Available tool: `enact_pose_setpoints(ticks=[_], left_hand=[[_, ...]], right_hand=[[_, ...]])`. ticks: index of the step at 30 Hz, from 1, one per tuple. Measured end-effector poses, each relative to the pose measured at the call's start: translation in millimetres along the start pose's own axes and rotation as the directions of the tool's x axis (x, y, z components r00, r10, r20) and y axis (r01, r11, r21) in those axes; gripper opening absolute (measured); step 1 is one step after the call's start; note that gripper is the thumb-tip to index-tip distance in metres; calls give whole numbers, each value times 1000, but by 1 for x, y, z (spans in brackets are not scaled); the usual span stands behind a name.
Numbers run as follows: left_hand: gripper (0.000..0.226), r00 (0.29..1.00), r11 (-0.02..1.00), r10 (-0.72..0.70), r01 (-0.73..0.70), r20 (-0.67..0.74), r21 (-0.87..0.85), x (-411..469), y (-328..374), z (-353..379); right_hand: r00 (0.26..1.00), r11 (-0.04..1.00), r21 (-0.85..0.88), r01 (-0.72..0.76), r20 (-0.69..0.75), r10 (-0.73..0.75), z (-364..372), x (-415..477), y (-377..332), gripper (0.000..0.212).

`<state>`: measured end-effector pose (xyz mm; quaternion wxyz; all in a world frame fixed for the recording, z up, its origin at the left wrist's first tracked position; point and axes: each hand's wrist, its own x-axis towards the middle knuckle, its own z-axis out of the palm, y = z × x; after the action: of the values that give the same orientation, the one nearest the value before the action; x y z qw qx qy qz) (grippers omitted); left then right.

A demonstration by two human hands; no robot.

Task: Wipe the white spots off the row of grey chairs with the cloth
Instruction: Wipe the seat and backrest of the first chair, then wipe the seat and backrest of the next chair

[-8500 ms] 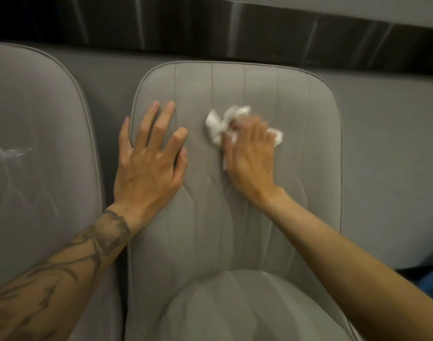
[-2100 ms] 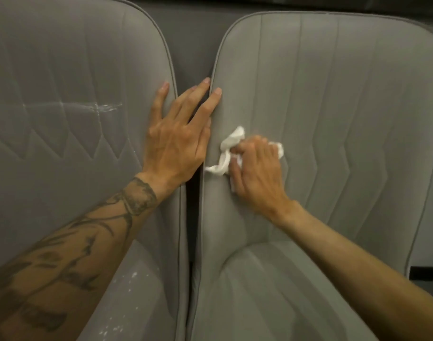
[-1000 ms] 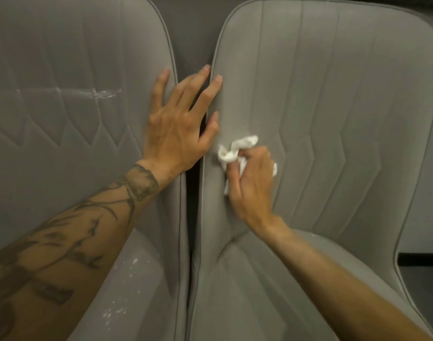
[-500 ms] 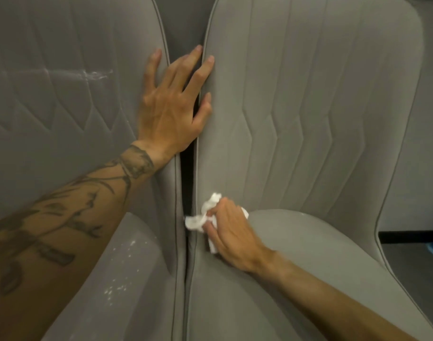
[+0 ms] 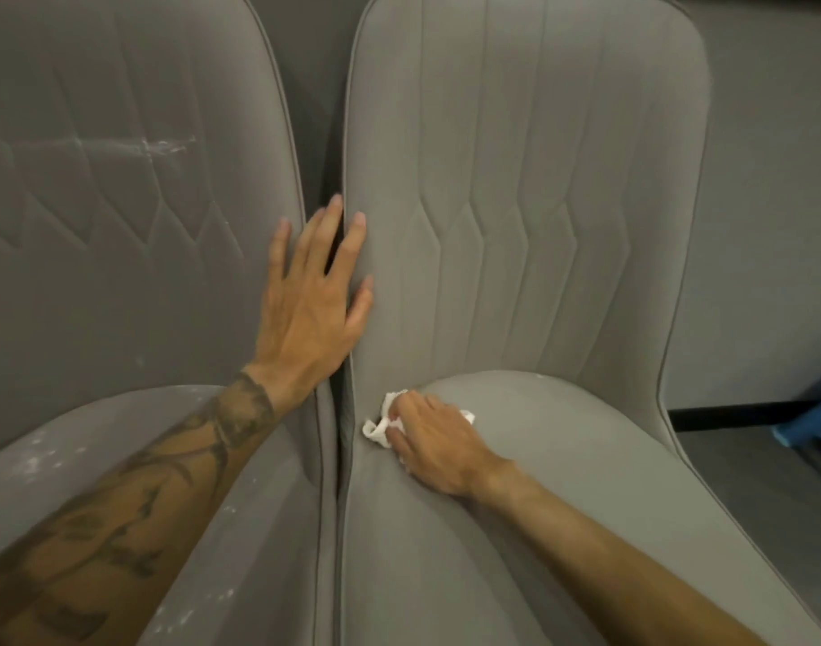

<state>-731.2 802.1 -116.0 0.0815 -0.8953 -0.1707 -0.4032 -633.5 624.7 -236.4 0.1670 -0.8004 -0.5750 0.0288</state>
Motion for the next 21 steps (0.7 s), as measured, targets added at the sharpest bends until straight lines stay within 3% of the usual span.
enact_pose_setpoints(ticks=[5, 12, 17, 21], left_hand=[[67, 993, 1000, 5, -8, 122, 21, -57, 14, -11], [56, 933, 998, 45, -58, 358, 25, -111, 9, -38], [44, 860, 995, -66, 95, 506, -31, -158, -2, -65], [42, 791, 980, -182, 198, 584, 38, -191, -42, -88]], right_hand=[[954, 954, -19, -299, 8, 300, -22, 12, 32, 34], [987, 986, 56, -158, 37, 156, 4, -5, -41, 30], [993, 992, 89, -92, 77, 85, -1, -41, -70, 27], [990, 950, 278, -139, 25, 137, 4, -52, -116, 19]])
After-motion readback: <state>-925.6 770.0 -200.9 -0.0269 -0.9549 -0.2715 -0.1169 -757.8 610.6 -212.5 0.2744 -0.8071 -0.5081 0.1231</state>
